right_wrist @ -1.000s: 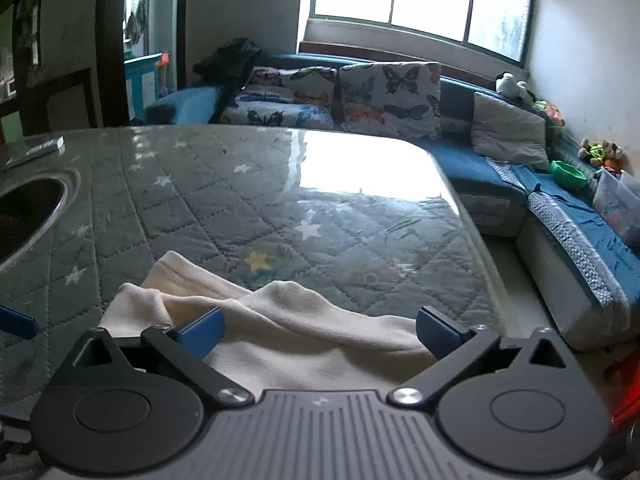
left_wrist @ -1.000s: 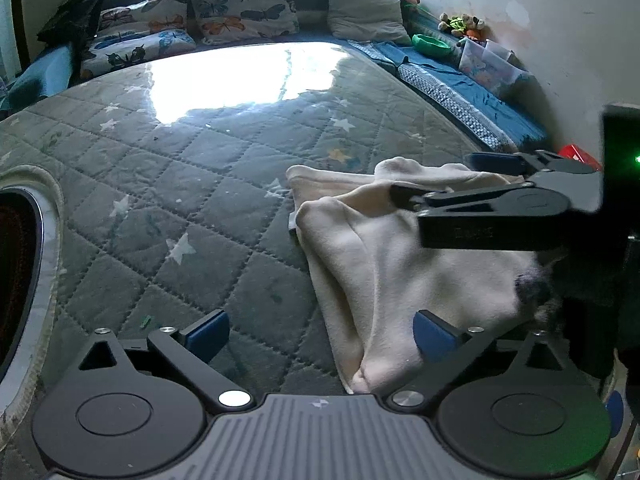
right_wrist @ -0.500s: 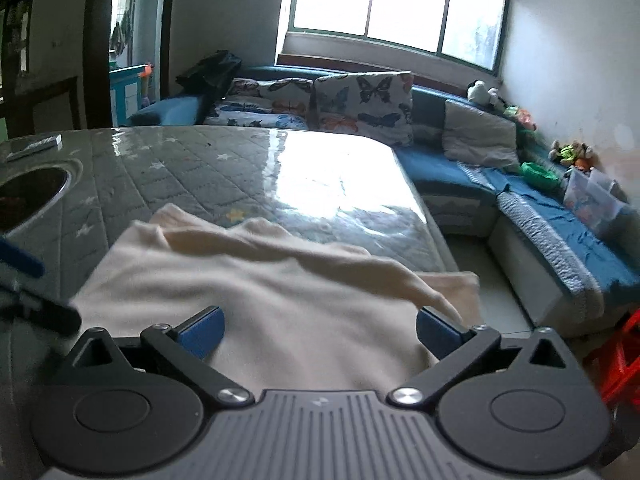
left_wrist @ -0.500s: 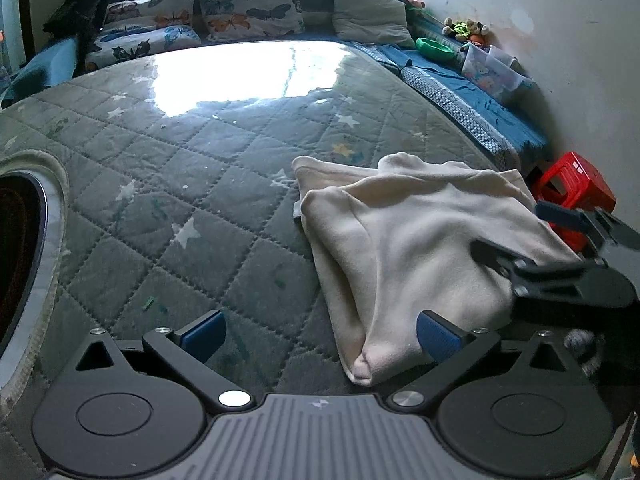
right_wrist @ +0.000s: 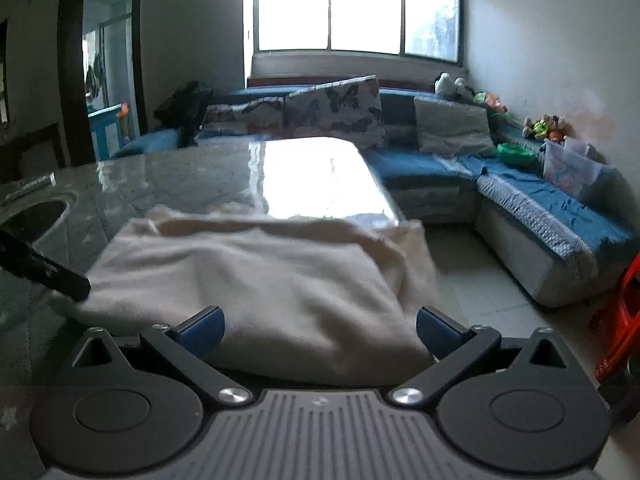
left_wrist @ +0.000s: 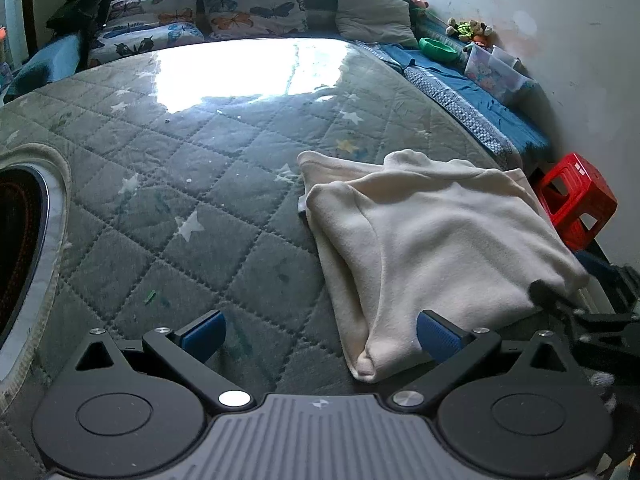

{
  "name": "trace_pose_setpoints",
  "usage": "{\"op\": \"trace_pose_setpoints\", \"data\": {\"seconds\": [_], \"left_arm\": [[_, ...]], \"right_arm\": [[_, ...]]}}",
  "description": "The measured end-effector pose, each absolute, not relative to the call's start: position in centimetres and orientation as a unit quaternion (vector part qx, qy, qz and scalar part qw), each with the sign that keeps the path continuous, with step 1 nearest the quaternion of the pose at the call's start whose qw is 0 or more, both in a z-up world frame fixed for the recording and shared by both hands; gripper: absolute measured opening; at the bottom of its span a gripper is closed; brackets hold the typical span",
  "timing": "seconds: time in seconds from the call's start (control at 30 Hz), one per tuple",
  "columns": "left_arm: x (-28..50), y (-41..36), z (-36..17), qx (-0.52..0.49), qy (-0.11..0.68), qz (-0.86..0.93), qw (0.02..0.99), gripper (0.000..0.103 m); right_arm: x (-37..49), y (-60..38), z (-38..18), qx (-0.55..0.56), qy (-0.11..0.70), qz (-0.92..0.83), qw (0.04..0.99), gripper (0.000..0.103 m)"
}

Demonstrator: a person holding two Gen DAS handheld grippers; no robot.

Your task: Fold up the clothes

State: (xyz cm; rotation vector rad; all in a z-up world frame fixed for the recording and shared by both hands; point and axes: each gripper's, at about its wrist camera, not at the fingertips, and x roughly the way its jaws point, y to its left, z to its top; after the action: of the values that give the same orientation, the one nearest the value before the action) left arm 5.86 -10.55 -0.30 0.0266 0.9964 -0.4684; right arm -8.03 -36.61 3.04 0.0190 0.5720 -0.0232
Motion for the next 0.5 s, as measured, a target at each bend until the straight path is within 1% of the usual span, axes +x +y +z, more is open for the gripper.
{"op": "trace_pose_setpoints", "data": {"seconds": [0.13,0.3,0.5], "left_arm": [[5.9,-10.7,-0.4,0.013,0.475,-0.221,0.852,0.103],[5.9,-10.7,-0.4,0.015,0.477,-0.220,0.851,0.103],[6.0,-10.9,-0.2,0.015,0.478,-0.218,0.851,0.103]], "right_arm": [[-8.7,-36.5,3.6,0.038,0.266,0.022,0.963,0.103],[-8.3,-37.0,2.5,0.063,0.291,0.033,0.954,0.103],[-8.7,-36.9,2.7,0.060,0.287,0.035,0.956,0.103]]}}
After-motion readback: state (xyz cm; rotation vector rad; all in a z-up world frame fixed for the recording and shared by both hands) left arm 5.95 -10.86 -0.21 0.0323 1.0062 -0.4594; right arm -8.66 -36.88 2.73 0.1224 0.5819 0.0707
